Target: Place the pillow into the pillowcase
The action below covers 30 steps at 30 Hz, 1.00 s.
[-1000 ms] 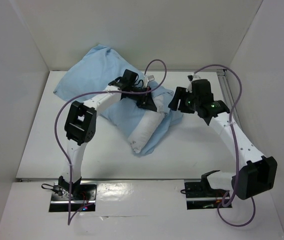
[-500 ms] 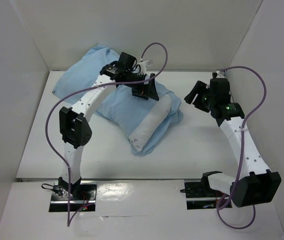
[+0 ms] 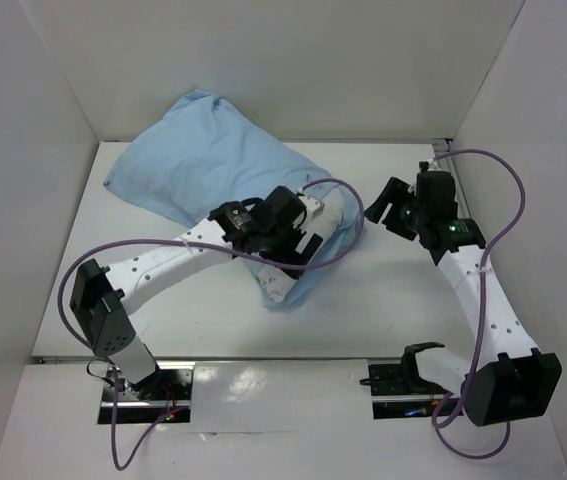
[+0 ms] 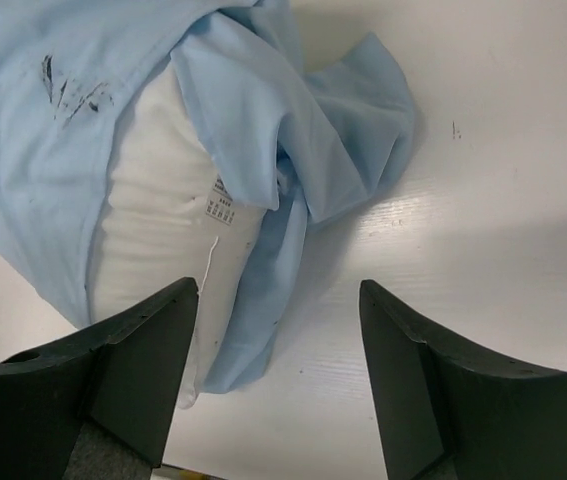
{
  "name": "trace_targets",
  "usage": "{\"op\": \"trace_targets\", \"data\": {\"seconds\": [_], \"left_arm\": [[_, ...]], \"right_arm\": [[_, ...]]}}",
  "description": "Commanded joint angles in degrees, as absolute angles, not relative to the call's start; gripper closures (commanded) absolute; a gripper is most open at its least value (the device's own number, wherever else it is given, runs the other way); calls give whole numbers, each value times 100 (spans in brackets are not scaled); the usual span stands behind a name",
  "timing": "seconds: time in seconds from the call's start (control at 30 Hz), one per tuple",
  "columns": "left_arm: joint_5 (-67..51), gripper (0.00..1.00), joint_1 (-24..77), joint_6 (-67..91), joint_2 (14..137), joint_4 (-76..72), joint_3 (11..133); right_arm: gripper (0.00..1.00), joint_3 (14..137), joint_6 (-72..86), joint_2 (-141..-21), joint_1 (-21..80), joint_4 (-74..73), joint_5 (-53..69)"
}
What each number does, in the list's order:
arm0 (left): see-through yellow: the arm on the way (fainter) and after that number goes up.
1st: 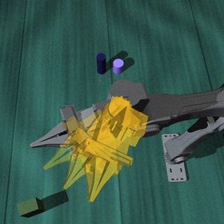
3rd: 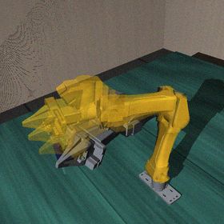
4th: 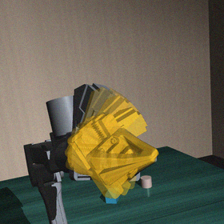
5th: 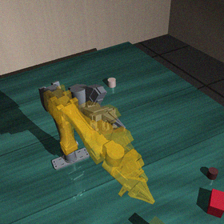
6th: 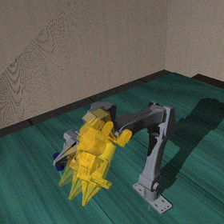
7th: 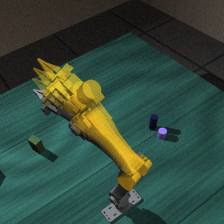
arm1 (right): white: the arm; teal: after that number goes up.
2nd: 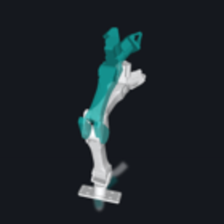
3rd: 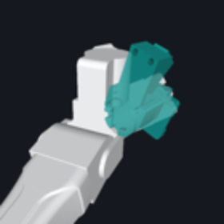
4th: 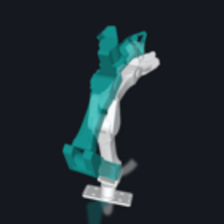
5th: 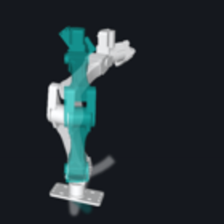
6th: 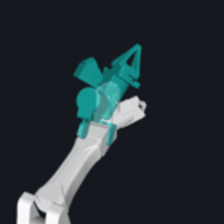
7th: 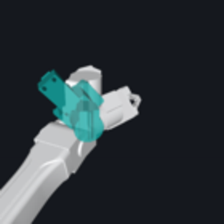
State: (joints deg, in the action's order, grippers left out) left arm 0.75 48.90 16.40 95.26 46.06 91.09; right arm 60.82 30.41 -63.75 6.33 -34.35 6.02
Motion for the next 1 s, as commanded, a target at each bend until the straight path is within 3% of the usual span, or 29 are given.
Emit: {"op": "trace_targets", "data": {"seconds": [0.0, 0.13, 0.43, 0.5, 0.53, 0.57, 0.6, 0.63, 0.8, 0.93, 0.97], "left_arm": [[1695, 0, 4921, 2117, 9255, 4008, 8588], [2442, 0, 5001, 2399, 9597, 3500, 8394], [2611, 4, 5001, 2399, 11126, 3507, 9264], [2436, 12, 4948, 2347, 11127, 3437, 9325], [2356, 24, 4792, 2347, 11179, 3437, 9386], [2295, 46, 4703, 2347, 11319, 3437, 9465], [2137, 95, 4624, 2416, 11407, 3524, 9709], [2040, 100, 4449, 2478, 11495, 3629, 9869], [1162, 100, 4009, 2172, 11348, 4104, 10616], [-715, 100, 3446, 2048, 11030, 4227, 11221], [-956, 100, 3263, 2048, 11030, 4228, 11311]], "right_arm": [[27, 5890, 3067, -6083, 598, -3367, 825], [23, 5590, 3067, -5941, 598, -3261, 1063], [24, 4984, 3453, -5722, 598, -2718, 1624], [24, 4791, 3672, -5722, 598, -2480, 1757], [24, 4581, 3761, -5722, 598, -2174, 1897], [24, 4466, 3866, -5722, 598, -2023, 1951], [24, 4352, 4041, -5722, 598, -1847, 2003], [24, 4159, 4113, -5722, 598, -1541, 2004], [30, 3964, 4526, -5914, 668, -854, 1863], [43, 4017, 4956, -6204, 1071, -116, 1486], [51, 4069, 5035, -6396, 1072, 216, 1433]]}}
